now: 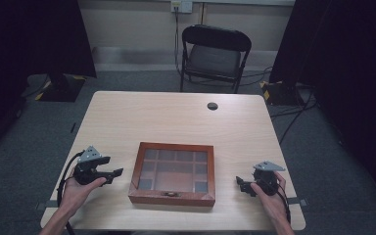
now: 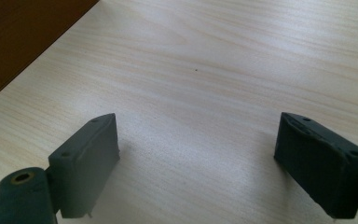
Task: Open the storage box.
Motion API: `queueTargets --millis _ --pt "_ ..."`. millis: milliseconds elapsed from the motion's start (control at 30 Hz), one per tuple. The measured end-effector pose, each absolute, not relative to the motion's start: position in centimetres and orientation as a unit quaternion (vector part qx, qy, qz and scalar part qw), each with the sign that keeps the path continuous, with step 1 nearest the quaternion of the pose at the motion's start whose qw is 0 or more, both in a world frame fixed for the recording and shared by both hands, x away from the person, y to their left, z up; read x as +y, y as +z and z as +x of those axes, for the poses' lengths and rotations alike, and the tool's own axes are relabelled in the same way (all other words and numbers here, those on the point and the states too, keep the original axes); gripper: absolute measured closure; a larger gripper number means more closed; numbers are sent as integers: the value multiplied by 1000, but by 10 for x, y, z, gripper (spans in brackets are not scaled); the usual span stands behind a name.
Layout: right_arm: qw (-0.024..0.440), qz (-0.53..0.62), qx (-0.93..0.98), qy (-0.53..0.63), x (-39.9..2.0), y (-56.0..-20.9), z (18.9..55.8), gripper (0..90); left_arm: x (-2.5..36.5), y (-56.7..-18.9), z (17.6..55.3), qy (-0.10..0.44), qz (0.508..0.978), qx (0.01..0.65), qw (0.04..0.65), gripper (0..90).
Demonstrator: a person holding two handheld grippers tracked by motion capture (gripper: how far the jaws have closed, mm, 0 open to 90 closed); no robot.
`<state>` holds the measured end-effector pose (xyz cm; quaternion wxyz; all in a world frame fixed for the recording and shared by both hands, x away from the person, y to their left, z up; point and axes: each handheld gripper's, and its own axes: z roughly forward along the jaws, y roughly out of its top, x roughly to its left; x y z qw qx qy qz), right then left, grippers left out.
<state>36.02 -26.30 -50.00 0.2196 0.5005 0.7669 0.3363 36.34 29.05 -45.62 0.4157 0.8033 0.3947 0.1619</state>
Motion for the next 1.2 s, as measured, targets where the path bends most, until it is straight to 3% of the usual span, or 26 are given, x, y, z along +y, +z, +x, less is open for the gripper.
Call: queueTargets --millis 567,767,1200 --pt "224 500 768 332 -262 -500 360 124 258 -440 354 131 813 353 445 314" --pt "225 500 768 332 -262 -500 360 123 241 -433 352 88 815 332 466 329" --pt "224 501 767 331 -261 -500 360 121 207 -421 355 89 834 286 463 418"
